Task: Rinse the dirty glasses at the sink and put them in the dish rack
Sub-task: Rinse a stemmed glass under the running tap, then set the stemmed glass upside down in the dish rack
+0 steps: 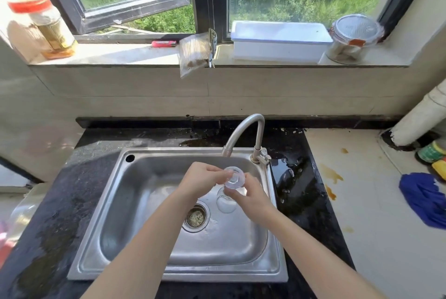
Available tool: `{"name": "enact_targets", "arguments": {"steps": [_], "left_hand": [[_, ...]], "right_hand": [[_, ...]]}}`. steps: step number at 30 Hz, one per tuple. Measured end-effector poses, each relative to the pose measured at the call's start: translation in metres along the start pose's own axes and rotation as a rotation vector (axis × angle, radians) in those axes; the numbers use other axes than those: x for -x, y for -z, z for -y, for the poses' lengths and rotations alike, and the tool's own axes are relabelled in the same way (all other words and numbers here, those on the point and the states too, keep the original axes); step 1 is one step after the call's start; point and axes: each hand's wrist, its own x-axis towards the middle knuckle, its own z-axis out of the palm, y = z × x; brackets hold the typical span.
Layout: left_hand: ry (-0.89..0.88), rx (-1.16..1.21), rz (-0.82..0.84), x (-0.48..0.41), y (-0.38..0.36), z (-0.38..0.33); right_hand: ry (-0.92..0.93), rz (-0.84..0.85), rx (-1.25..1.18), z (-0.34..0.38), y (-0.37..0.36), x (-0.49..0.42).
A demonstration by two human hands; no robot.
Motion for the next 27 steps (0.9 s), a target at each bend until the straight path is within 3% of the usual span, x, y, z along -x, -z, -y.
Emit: {"name": "enact_targets", "arguments": {"steps": [4,6,8,12,17,27], "left_hand": [[0.026,0.117,-0.078,0.005,-0.001,0.010],[0.039,0.151,-0.153,0.006,-0.002,0.023],[0.052,0.007,-0.162,0.008,-0.005,0.042],[0.000,-0.512,-0.138,0.007,-0.009,0.072],[-0.137,-0.681,-0.030,0.008,-0.005,0.075],[-0.470,-0.798,0.159,0.027,-0.015,0.043]], "right_hand": [[-0.114,-0.083,-0.116,0.001,0.007,0.003],[-0.210,-0.083,-0.343,0.001,0.011,0.006],[-0.261,-0.089,-0.434,0.001,0.011,0.011],[-0.290,-0.204,-0.271,-0.004,-0.006,0.025],[-0.298,-0.344,-0.040,0.013,-0.018,0.041],[-0.368,-0.630,-0.132,0.063,0.001,0.125]]}}
